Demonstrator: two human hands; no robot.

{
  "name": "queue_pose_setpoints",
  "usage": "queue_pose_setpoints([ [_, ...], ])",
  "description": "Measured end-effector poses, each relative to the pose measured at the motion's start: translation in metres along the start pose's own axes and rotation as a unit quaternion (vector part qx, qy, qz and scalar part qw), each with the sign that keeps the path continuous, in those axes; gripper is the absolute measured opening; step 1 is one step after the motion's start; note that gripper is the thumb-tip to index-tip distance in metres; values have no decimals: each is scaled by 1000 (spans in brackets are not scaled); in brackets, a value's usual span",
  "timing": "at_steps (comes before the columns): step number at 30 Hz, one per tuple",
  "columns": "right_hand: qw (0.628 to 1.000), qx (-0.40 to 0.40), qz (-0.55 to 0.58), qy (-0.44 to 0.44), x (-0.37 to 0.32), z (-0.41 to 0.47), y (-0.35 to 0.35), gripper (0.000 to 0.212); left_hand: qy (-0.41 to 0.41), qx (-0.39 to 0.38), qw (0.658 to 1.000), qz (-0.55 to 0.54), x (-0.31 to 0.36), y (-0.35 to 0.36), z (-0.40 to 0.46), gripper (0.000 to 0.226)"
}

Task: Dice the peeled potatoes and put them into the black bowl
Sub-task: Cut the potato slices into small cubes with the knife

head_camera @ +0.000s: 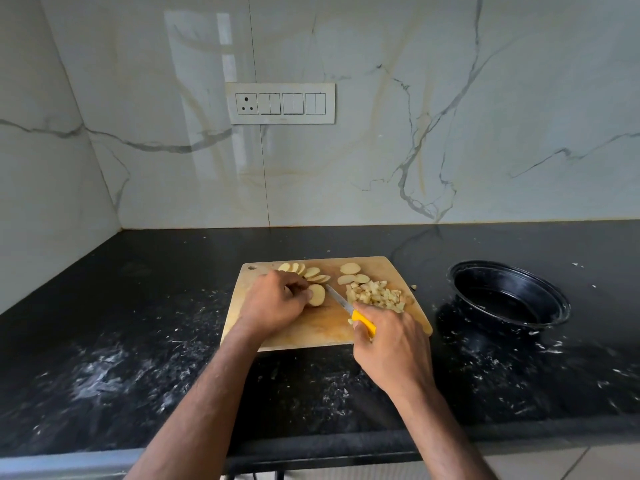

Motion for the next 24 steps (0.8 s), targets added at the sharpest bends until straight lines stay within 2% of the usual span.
queue_pose_setpoints([
  [3,1000,-1,-12,-15,0,0,0,43,20,-7,998,66,0,2,0,35],
  [6,1000,4,-13,-14,-1,0,-1,43,8,-8,998,63,-5,8,3,44],
  [15,999,6,-29,-37,-1,-2,-1,42,44,-133,989,54,-2,14,2,55],
  [19,999,5,-24,-39,0,-2,1,43,81,-98,991,46,-9,13,5,43],
  [24,999,6,23,-28,-7,-4,8,39,88,-85,992,11,-4,4,3,40],
])
Point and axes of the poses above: each hand's wrist, its own z-axis towards the middle knuckle, its own y-axis out of the palm, x = y × z, the point moved 2 cm from there along z, towards the middle knuckle, and after that the axes turned 7 degrees about x, right-handed, at the moved point
